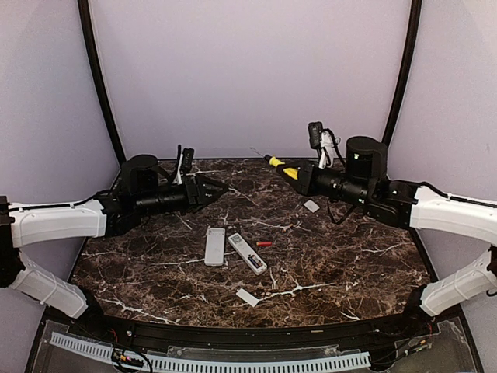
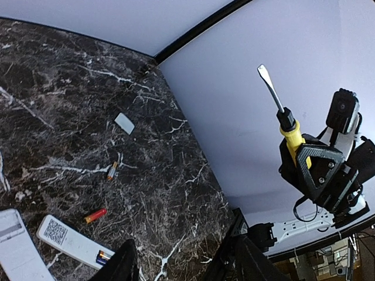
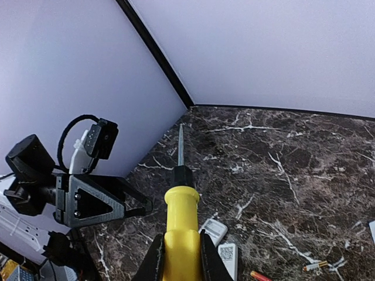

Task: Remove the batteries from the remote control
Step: Pass from the left arm to the right, then adjust the remote control without the battery cover at the center of the board.

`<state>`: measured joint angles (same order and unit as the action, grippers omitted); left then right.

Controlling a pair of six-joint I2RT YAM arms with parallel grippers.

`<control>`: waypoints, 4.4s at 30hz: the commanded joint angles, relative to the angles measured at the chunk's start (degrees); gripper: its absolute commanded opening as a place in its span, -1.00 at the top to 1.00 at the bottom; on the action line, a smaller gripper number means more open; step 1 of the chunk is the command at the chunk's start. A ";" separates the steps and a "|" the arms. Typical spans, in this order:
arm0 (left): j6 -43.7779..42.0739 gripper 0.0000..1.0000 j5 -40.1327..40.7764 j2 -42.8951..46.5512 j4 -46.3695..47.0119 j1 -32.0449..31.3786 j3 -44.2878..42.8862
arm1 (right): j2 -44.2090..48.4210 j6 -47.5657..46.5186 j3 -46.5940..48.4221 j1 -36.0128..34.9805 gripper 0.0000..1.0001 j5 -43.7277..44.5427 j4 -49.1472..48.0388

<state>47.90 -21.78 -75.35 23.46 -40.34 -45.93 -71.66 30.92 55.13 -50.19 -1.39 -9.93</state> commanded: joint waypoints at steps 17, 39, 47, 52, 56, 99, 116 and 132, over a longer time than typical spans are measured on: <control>11.74 -0.26 4.78 -17.27 -21.70 -7.46 -10.72 | 1.96 -4.40 -3.30 0.36 1.00 6.12 10.98; 7.52 -0.37 7.00 -24.05 -29.74 -7.41 -14.74 | -1.73 -4.18 -1.01 0.36 1.00 7.17 11.58; 5.37 -0.45 8.05 -25.70 -29.85 -7.07 -15.71 | -2.50 -3.72 -0.14 0.36 1.00 7.79 11.76; 4.57 -0.46 8.99 -26.39 -28.68 -7.03 -16.30 | -2.83 -3.57 0.25 0.36 1.00 7.78 11.85; 4.23 -0.46 8.66 -27.55 -28.84 -6.92 -17.15 | -3.50 -3.49 0.83 0.36 1.00 7.71 12.22; -6.06 -0.46 6.87 -38.25 -24.16 -4.18 -25.75 | -5.09 -2.87 2.33 0.36 1.00 7.71 12.36; -7.83 -0.45 3.20 -40.63 -21.50 -4.22 -28.15 | -4.55 -2.64 2.25 0.38 1.00 8.34 12.87; -11.49 -0.20 8.55 -32.16 -28.18 -4.19 -23.75 | 1.74 -0.29 -1.22 0.36 1.00 5.95 22.99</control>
<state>37.54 -14.37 -112.46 -1.89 -44.56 -72.38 -73.60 28.60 55.64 -50.13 5.87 9.45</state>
